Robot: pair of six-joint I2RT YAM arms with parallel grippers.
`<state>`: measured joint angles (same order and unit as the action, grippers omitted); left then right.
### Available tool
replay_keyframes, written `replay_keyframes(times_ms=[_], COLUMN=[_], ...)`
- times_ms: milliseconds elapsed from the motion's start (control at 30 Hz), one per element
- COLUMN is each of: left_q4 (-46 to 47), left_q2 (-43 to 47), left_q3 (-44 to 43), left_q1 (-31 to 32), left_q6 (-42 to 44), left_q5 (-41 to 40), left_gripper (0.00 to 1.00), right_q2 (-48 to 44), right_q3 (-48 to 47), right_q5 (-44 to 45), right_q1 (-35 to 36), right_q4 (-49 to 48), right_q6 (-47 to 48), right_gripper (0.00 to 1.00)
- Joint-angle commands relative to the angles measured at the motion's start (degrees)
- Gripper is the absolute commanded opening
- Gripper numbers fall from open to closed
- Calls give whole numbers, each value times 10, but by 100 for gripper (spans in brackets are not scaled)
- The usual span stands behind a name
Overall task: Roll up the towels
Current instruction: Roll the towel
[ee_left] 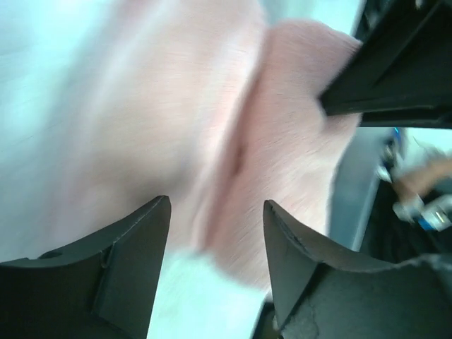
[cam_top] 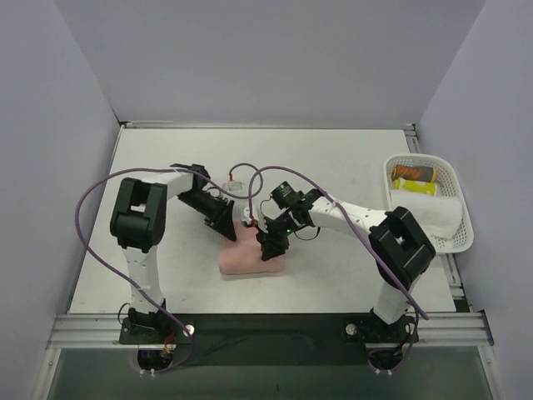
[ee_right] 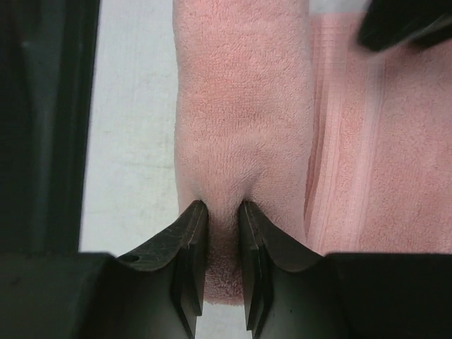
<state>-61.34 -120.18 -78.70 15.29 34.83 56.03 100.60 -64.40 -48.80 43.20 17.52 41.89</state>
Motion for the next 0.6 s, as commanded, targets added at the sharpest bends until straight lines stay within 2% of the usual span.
replay_keyframes(times_ms=[0, 67, 167, 367, 467, 567], left_q4=[161, 203, 217, 212, 202, 211], left_q2=[93, 121, 182, 366, 440, 498], left_q3=[35, 63, 88, 197, 246, 290], left_q1=[-74, -104, -128, -127, -83, 11], left_q6=[-60, -91, -96, -6, 54, 95], left_q5=[-27, -33, -49, -70, -91, -136], left_gripper=[67, 68, 68, 68, 70, 70], right_q2=[35, 47, 80, 163, 198, 230], right_q3=[-13, -21, -56, -111, -134, -152], right_q5=[-54, -68, -109, -167, -181, -198], right_q1=[-4, -14, -28, -72, -87, -102], right_q4=[180, 188, 229, 291, 306, 319], right_q6=[-41, -67, -85, -85, -75, -60], right_gripper=[0, 0, 0, 0, 3, 9])
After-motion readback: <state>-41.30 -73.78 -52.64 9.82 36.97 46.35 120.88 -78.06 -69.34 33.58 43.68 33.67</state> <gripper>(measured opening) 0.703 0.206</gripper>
